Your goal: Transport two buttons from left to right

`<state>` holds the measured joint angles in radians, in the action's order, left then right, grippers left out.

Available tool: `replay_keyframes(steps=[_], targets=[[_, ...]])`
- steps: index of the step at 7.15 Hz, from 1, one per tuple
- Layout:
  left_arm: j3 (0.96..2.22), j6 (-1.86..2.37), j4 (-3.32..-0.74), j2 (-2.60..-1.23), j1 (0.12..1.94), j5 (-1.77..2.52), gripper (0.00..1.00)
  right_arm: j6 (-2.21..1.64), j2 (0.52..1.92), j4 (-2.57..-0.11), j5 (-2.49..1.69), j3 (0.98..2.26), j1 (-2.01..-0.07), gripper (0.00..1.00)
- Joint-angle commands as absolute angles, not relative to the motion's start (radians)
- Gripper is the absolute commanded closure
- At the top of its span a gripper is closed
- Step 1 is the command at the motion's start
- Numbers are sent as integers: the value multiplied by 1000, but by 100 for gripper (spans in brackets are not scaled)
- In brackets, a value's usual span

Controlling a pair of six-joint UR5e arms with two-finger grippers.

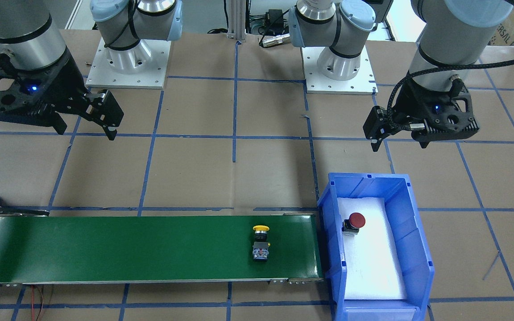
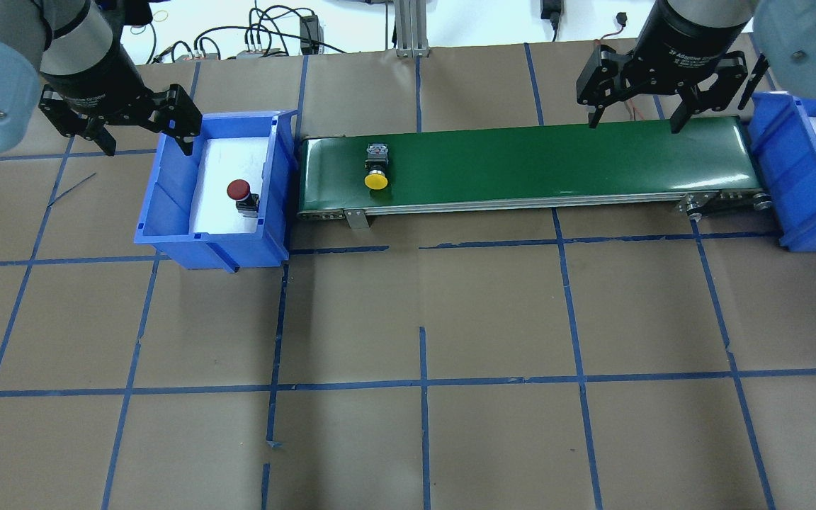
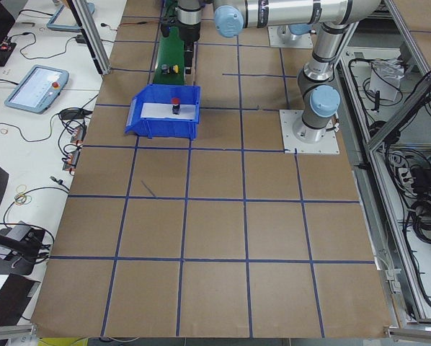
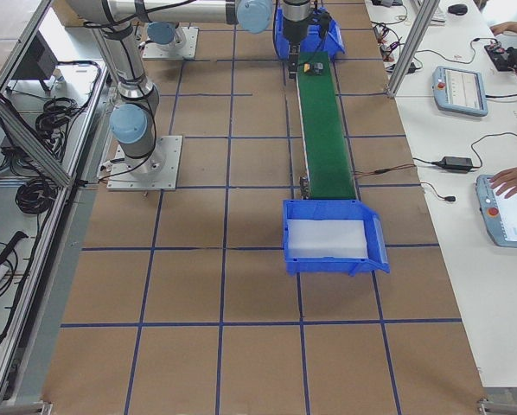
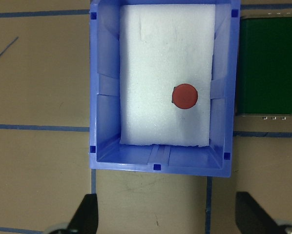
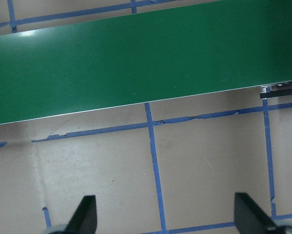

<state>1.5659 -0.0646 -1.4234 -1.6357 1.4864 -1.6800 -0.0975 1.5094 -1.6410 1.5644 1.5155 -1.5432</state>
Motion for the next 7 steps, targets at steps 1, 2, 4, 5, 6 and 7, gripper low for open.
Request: replay_keyframes(steps=[1, 2, 4, 5, 6, 7], targets=[[1563, -66, -1424, -1632, 1486, -1680, 0, -97, 1509, -1654, 1556, 1535, -1549, 0], [1566, -64, -1436, -1625, 1494, -1680, 0, -98, 1509, -1654, 1554, 1543, -1552, 0], [1565, -63, -1443, -1615, 1497, -1677, 0, -91, 1509, -1654, 1552, 1543, -1552, 0], [1562, -58, -1436, -1615, 1502, -1645, 0, -86, 1509, -1641, 1554, 1549, -1557, 0], [1565, -63, -1425, -1618, 1496, -1585, 0, -84, 1494, -1626, 1555, 1575, -1577, 0], [1569, -61, -1445, -1615, 1491, -1597, 0, -84, 1497, -1640, 1558, 1589, -1578, 0]])
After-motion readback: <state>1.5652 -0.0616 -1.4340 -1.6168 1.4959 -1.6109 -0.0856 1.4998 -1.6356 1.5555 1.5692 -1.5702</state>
